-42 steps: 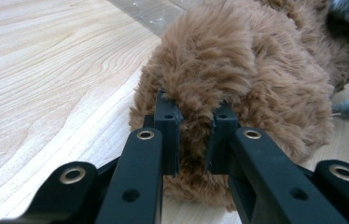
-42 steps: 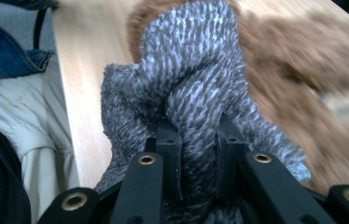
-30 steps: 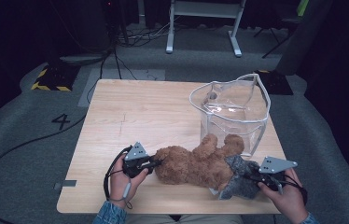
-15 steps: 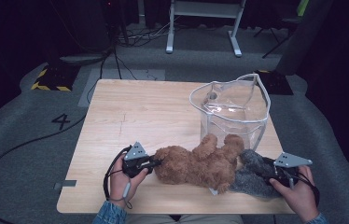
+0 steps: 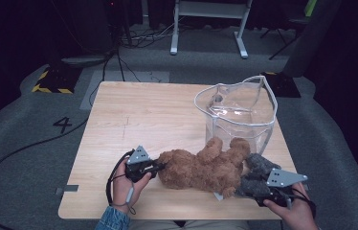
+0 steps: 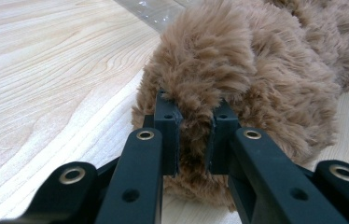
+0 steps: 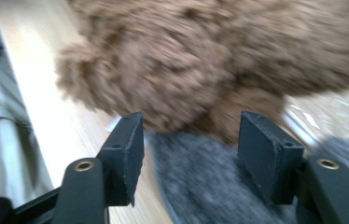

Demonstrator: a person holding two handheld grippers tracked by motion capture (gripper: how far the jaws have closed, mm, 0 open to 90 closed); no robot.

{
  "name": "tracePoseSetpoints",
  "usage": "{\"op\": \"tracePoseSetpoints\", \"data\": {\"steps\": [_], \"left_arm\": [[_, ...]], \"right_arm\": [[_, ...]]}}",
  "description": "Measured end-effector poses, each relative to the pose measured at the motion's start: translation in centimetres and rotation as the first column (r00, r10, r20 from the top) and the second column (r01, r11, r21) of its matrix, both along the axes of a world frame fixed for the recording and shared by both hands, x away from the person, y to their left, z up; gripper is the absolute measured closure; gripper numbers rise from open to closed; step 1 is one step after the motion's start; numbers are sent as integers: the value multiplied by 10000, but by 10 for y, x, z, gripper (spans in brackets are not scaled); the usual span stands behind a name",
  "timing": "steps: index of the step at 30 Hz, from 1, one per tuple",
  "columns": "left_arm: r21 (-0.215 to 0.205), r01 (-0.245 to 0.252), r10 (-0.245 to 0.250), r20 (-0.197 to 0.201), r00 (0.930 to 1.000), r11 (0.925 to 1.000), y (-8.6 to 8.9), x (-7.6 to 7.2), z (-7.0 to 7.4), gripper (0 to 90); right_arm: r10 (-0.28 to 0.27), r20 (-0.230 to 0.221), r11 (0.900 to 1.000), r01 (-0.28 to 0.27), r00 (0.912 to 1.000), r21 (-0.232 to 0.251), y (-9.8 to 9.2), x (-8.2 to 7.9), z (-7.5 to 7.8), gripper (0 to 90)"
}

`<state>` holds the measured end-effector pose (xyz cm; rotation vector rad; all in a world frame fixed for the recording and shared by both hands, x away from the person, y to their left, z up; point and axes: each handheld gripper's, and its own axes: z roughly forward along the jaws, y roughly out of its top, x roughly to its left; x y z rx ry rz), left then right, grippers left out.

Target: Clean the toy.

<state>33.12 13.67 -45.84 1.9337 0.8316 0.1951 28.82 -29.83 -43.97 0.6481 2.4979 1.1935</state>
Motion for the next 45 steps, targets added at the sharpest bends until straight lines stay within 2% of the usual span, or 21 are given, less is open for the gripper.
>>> {"op": "tracePoseSetpoints", "data": {"steps": [3,5,6,8,10,12,14,16,17,21,25,27,29,32,34,35,38,42,45], "left_arm": [[37,-30,29,53,10000,10000,0,0,1,781],[74,-26,25,70,10000,10000,0,-1,1,764],[58,-62,62,55,10000,10000,1,-2,2,744],[172,-380,375,276,9989,9991,4,-4,4,647],[131,-628,625,242,9978,9979,9,-7,5,496],[361,-613,607,182,9980,9975,15,-13,6,400],[684,-433,419,217,9989,9967,22,-21,6,344],[593,-51,50,13,10000,9982,26,-29,5,331],[631,56,-59,46,10000,9980,26,-32,5,321],[961,727,-709,-217,9972,9927,16,-38,-2,305],[1135,1043,-1012,-329,9943,9880,3,-33,-11,294],[1248,1090,-1057,-326,9939,9862,-4,-29,-16,307],[1562,1122,-1107,-184,9937,9813,-9,-26,-19,382],[1910,1185,-1197,-51,9928,9744,-12,-25,-17,586],[2335,1278,-1338,100,9910,9639,-11,-27,-11,753],[2383,1314,-1372,77,9905,9623,-11,-29,-8,805],[2332,1455,-1522,111,9883,9615,-7,-35,1,845],[1683,1758,-1814,181,9832,9699,2,-43,16,853],[1397,1842,-1928,513,9799,9729,8,-49,28,854]], "right_arm": [[249,-63,9997,-248,9997,73,10,6,-5,481],[711,-278,9974,-707,9971,133,15,10,-8,647],[822,-354,9966,-819,9960,106,18,11,-9,686],[969,-299,9953,-966,9948,120,20,12,-9,785],[902,-424,9957,-892,9950,254,20,13,-9,835],[813,-451,9961,-796,9957,389,19,14,-8,850],[737,-437,9963,-716,9963,480,18,14,-6,855],[736,-409,9961,-715,9964,523,18,14,-5,856],[716,-373,9961,-695,9967,540,18,14,-4,856],[723,-388,9960,-701,9966,545,19,14,-3,856],[725,-391,9961,-704,9966,537,19,14,-3,855],[727,-376,9958,-705,9966,584,19,15,-3,855],[727,-395,9956,-701,9966,629,20,15,-3,855],[725,-387,9948,-694,9966,747,21,16,-3,856],[756,-353,9942,-726,9965,794,21,16,-2,856],[736,-359,9943,-705,9966,799,21,15,0,856],[781,-232,9937,-759,9967,828,21,12,6,856],[845,-147,9912,-826,9963,1039,19,6,21,856],[905,-202,9882,-873,9957,1259,18,2,34,856]]}}
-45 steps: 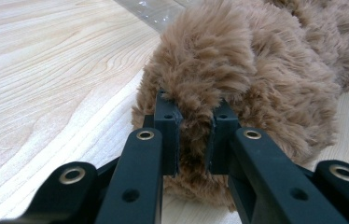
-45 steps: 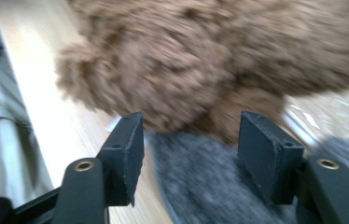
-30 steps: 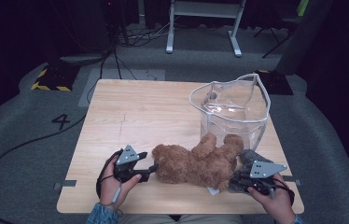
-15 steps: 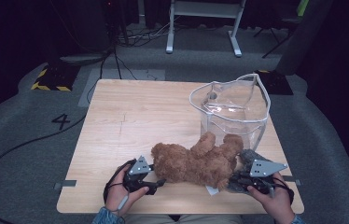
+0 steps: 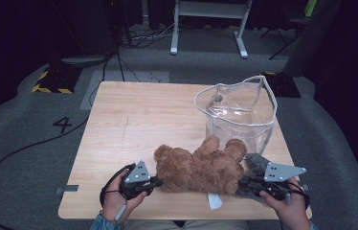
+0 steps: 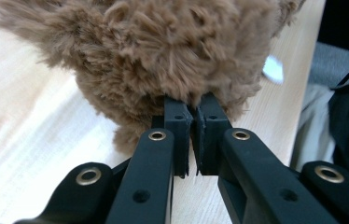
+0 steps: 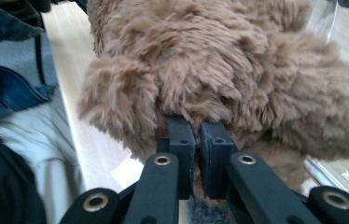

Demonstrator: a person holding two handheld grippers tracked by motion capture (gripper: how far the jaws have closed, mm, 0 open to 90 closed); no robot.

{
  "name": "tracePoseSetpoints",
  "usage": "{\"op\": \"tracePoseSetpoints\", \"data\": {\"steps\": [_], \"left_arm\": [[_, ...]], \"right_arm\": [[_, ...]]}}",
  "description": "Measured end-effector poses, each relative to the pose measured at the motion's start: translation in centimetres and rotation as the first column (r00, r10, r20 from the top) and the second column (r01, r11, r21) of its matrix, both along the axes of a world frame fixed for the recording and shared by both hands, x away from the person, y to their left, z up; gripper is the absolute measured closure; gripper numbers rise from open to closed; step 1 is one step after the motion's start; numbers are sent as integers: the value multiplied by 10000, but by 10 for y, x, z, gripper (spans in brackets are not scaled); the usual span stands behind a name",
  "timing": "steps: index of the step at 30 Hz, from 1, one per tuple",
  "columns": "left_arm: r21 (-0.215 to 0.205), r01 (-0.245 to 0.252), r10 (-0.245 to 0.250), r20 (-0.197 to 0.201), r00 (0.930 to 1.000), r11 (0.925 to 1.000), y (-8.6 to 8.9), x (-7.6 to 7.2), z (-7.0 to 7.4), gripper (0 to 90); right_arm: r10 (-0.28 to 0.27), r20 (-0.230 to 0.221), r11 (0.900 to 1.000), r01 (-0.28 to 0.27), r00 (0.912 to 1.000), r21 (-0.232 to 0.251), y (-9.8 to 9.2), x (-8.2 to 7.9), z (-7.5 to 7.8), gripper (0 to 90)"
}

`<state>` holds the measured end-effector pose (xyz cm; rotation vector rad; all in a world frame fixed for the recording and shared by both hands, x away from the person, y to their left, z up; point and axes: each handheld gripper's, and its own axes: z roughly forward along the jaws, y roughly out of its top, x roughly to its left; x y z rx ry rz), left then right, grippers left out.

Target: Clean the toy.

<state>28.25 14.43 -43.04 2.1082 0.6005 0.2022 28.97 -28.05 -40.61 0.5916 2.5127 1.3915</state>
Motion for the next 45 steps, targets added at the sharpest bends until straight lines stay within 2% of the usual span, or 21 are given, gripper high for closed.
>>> {"op": "tracePoseSetpoints", "data": {"steps": [5,6,7,8,11,14,15,17,18,22,24,25,27,28,29,31,35,37,39,41,45], "left_arm": [[-451,62,-60,40,10000,9990,3,-5,11,864],[-561,172,-170,35,9998,9983,5,-6,14,867],[-574,191,-190,29,9998,9982,6,-6,14,868],[-546,137,-133,83,9999,9984,6,-7,15,869],[219,-82,76,291,9995,9997,2,-6,14,873],[607,-307,296,183,9994,9977,-2,-1,4,883],[544,-302,296,118,9995,9981,-3,1,1,890],[26,-276,276,-67,9996,9996,-1,5,-4,891],[-70,-304,304,-46,9995,9995,1,7,-5,891],[-140,-461,460,-93,9989,9988,3,8,-6,879],[-178,-495,494,-48,9988,9986,3,8,-6,837],[-237,-615,615,-17,9981,9978,4,8,-6,801],[-311,-713,714,36,9974,9970,4,8,-6,754],[-348,-810,814,104,9966,9961,4,8,-6,694],[-432,-925,932,152,9955,9948,4,8,-7,628],[-545,-1009,1016,110,9948,9934,5,9,-7,564],[-624,-1222,1233,137,9923,9905,5,10,-8,432],[-660,-1292,1301,87,9915,9894,4,10,-8,410],[-664,-1303,1310,67,9914,9892,4,11,-9,399],[-672,-1278,1284,42,9917,9895,5,11,-9,396],[-715,-1315,1318,-2,9913,9887,5,11,-10,389]], "right_arm": [[-108,-358,9994,120,9993,336,-1,-5,17,855],[-89,-717,9980,134,9974,621,-2,-6,26,855],[-75,-832,9974,135,9965,712,-3,-6,29,855],[-16,-976,9964,98,9952,840,-3,-7,33,854],[81,-1110,9953,27,9938,966,-2,-6,39,845],[-248,-710,9985,283,9972,479,1,1,30,842],[-338,-563,9985,362,9978,422,2,3,26,860],[-229,-732,9979,272,9971,582,3,9,17,862],[-241,-734,9981,281,9970,546,4,12,14,855],[-456,-596,9980,480,9972,406,5,18,8,819],[-518,-510,9978,538,9974,394,4,18,8,797],[-753,-131,9967,756,9971,287,0,18,11,726],[-1000,83,9949,998,9950,169,-4,17,13,694],[-1190,224,9929,1189,9926,43,-7,17,14,658],[-1415,383,9898,1420,9892,-107,-12,17,14,609],[-1893,581,9807,1917,9802,-379,-21,19,12,503],[-2506,285,9575,2521,9677,-1404,-36,27,-5,339],[-2810,75,9383,2764,9597,-2080,-42,32,-18,277],[-3172,119,9121,3085,9483,-2699,-49,38,-33,232],[-3547,-7,8915,3380,9350,-3016,-55,43,-44,201],[-3760,-816,8821,3296,9230,-3366,-66,53,-71,181]]}}
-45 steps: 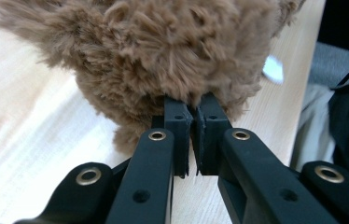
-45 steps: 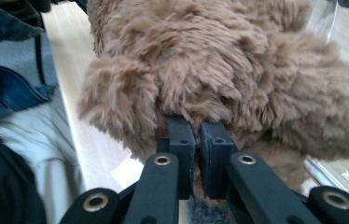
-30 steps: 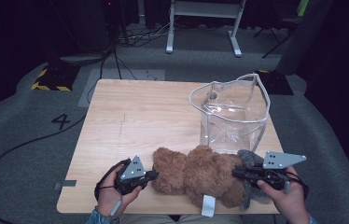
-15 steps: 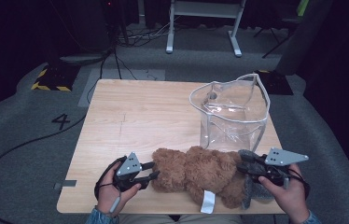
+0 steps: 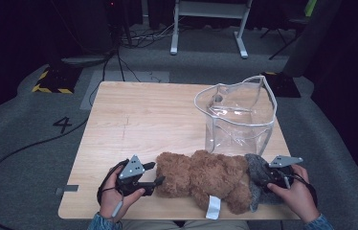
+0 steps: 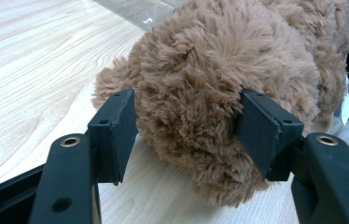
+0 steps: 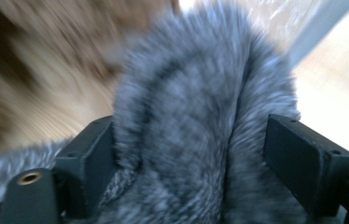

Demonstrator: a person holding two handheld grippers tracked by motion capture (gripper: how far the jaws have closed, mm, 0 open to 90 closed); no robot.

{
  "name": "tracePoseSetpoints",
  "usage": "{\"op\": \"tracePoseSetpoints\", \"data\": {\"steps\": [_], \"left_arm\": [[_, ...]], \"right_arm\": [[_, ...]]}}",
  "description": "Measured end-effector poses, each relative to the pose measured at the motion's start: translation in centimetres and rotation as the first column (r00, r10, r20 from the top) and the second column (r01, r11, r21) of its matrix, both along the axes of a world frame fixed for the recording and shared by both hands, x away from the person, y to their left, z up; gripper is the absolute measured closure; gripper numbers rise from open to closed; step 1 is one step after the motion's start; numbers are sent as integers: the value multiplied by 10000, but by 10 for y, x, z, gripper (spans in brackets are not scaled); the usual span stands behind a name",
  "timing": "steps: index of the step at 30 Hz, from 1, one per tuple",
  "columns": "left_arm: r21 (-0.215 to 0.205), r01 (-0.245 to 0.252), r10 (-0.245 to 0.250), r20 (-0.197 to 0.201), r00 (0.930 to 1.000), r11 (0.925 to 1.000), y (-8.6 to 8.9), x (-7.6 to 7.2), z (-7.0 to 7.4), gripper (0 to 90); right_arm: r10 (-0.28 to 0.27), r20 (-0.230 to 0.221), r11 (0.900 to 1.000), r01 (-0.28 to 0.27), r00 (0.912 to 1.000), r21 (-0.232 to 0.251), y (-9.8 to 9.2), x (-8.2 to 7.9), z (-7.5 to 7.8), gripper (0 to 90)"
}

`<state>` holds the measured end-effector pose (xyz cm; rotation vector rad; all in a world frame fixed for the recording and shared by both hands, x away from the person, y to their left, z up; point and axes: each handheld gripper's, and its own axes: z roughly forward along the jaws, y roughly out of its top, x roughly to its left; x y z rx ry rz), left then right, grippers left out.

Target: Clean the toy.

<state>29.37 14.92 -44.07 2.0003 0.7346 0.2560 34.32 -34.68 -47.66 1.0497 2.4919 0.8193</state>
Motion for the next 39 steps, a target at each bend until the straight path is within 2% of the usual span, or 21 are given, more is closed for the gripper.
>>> {"op": "tracePoseSetpoints", "data": {"steps": [1,2,4,7,8,9,11,14,16,21,24,27,31,35,37,38,39], "left_arm": [[13,-8,8,-3,10000,10000,0,0,0,387],[8,-23,23,-51,10000,10000,1,0,0,385],[-6,-31,31,-78,10000,10000,1,1,-1,380],[1,-17,17,-63,10000,10000,0,1,-1,378],[6,-37,37,-66,10000,10000,0,1,-1,377],[-6,-47,47,-73,10000,10000,0,1,-1,376],[-32,-45,45,-65,10000,10000,0,1,-2,371],[-80,-85,85,-93,9999,9999,-1,1,-3,360],[-82,-72,72,-91,9999,9999,-1,0,-3,354],[-20,-90,89,-110,9999,10000,0,-5,-4,331],[-12,-77,77,-76,9999,10000,-1,-7,-3,324],[-5,9,-9,-54,10000,10000,-1,-7,-2,319],[-132,256,-256,-7,9997,9996,-5,-7,0,318],[-141,430,-428,136,9990,9990,-10,-6,2,311],[-157,533,-529,255,9983,9985,-13,-6,2,296],[-193,568,-563,285,9980,9982,-15,-6,2,290],[-204,644,-637,316,9975,9977,-16,-5,2,283]], "right_arm": [[-10,-147,10000,10,9999,34,-2,2,-7,157],[-50,-187,9996,56,9998,275,-3,3,-11,148],[-35,-78,9992,38,10000,409,-6,3,-12,218],[251,-153,9996,-249,9996,112,-8,2,-4,543],[299,-135,9996,-299,9995,-1,-8,1,-3,625],[288,-143,9996,-289,9995,-63,-8,1,-1,663],[277,-182,9996,-277,9995,-3,-8,-1,1,702],[209,-7,9980,-208,9998,595,-10,-4,11,713],[253,223,9962,-271,9994,824,-10,-8,25,713],[839,958,9871,-959,9919,1281,1,-15,68,712],[1376,1336,9731,-1591,9814,1669,14,-20,93,710],[1786,1646,9588,-2091,9701,1924,28,-24,112,710],[2560,2006,9307,-2972,9456,2133,56,-31,132,709],[3358,2094,8982,-3792,9184,2225,91,-33,139,706],[3774,2160,8794,-4216,9005,2212,108,-32,138,702],[3871,2127,8745,-4304,8972,2239,117,-31,137,701],[4031,2156,8649,-4473,8894,2280,125,-30,136,701]]}}
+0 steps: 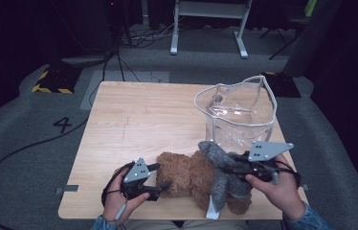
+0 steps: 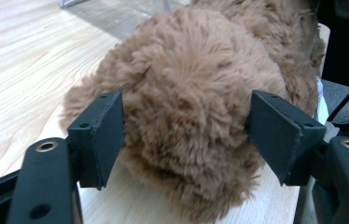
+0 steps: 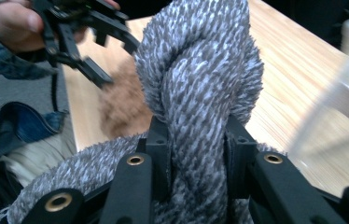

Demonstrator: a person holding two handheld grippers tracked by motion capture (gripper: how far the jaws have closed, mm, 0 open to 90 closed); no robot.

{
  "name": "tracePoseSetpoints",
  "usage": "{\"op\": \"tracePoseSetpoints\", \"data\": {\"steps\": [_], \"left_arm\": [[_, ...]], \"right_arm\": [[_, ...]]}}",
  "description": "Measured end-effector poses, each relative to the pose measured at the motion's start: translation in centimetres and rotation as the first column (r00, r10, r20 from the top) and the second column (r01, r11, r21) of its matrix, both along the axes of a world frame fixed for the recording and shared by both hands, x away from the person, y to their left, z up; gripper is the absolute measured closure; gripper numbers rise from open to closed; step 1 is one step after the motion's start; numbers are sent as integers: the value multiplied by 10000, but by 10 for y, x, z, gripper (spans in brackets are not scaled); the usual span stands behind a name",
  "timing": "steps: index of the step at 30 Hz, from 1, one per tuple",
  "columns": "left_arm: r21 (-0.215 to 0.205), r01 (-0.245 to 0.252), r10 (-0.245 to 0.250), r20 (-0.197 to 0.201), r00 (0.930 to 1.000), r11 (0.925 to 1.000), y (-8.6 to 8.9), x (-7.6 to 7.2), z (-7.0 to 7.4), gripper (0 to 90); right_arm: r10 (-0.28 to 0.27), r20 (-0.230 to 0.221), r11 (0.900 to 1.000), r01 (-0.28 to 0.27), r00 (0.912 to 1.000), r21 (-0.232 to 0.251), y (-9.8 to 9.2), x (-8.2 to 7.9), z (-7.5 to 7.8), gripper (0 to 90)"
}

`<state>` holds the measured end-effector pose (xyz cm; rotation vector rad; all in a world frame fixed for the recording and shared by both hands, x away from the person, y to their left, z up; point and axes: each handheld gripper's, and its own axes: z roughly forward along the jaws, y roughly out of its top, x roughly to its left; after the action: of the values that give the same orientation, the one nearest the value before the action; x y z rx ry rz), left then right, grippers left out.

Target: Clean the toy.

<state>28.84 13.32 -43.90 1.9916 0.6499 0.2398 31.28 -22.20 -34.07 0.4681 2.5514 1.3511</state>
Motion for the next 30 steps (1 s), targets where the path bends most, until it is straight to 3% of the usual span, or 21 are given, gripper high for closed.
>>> {"op": "tracePoseSetpoints", "data": {"steps": [5,8,11,14,18,21,24,30], "left_arm": [[59,249,-250,49,9997,9997,-8,3,-4,246],[137,320,-317,-241,9992,9994,-15,6,-12,212],[471,210,-195,-314,9993,9987,-20,5,-16,273],[797,101,-80,-267,9996,9968,-20,5,-13,383],[755,-10,33,-304,9995,9971,-20,5,-12,562],[706,26,-4,-303,9995,9975,-21,5,-12,629],[696,0,22,-314,9995,9976,-20,4,-12,649],[444,-45,58,-293,9996,9990,-17,6,-14,650]], "right_arm": [[556,-124,9984,-556,9984,-61,34,7,-9,693],[803,-227,9968,-803,9965,7,50,11,-18,675],[967,-379,9951,-975,9946,-180,62,15,-33,674],[904,-374,9925,-931,9952,-796,69,19,-50,670],[711,-154,9925,-722,9974,-985,65,24,-57,674],[678,-86,9915,-684,9977,-1108,59,24,-56,681],[504,109,9901,-485,9987,-1318,51,23,-54,683],[-29,81,9916,40,10000,-1295,24,22,-52,689]]}}
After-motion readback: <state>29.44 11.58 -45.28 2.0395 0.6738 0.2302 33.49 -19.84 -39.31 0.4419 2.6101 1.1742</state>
